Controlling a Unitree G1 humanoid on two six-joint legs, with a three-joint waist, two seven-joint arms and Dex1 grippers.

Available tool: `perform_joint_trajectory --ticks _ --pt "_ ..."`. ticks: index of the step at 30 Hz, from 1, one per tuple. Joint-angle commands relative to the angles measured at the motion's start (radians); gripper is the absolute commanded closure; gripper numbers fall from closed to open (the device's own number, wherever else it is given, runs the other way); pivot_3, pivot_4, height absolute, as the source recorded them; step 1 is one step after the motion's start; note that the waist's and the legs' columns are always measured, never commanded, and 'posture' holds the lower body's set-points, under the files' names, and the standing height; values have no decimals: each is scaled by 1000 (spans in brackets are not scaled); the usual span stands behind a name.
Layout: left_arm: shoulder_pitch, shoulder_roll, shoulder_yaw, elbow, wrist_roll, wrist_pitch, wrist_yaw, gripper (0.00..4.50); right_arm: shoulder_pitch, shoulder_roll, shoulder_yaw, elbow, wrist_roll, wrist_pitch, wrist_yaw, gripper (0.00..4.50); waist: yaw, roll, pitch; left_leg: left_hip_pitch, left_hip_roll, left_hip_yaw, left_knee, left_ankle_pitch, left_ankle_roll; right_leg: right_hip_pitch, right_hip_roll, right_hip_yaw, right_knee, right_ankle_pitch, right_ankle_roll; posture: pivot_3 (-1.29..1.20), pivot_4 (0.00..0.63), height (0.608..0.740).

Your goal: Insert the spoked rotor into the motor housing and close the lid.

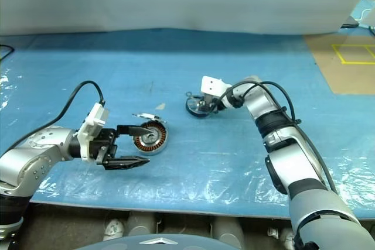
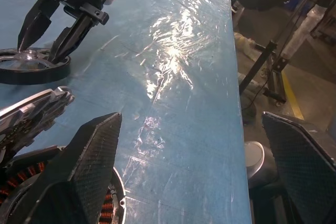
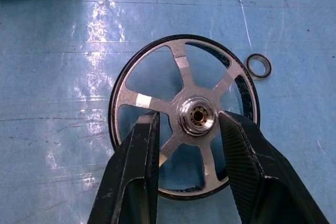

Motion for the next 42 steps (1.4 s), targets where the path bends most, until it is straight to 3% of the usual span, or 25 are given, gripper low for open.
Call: perform_joint_trajectory --ticks 1,9,17,23,31,42 --pt "-6 -3 1 -32 -4 -12 2 0 35 -8 22 -37 -14 -16 11 2722 0 0 0 1 0 0 0 0 0 0 0 0 0 0 0 0 150 740" --pt "-7 -2 5 -35 -5 -9 5 0 66 -10 10 -99 -7 16 9 4469 -2 0 0 8 0 0 0 0 0 7 0 1 0 0 0 0 150 740" --pt "0 -2 2 -14 6 -28 -12 0 229 -134 -7 -388 8 118 53 4488 4 -1 -1 10 0 0 -2 -1 0 9 0 1 -2 0 0 0 150 740" --pt "-1 0 -4 -6 9 -32 -20 0 427 -307 -33 -653 -7 90 45 4488 10 -1 -1 12 -1 0 -3 -1 1 12 0 1 -4 -1 2 0 150 740" --pt "4 0 -14 18 19 -48 -41 0 700 -450 -193 -944 63 224 -8 4488 13 -1 -2 21 0 0 -11 -3 4 21 0 3 -12 -6 10 0 150 740" --pt "-40 -8 -44 59 38 -56 -70 0 789 -526 -235 -986 9 225 -125 4488 10 -3 -3 24 -1 0 -19 -3 4 26 -1 2 -22 -4 7 0 150 740"
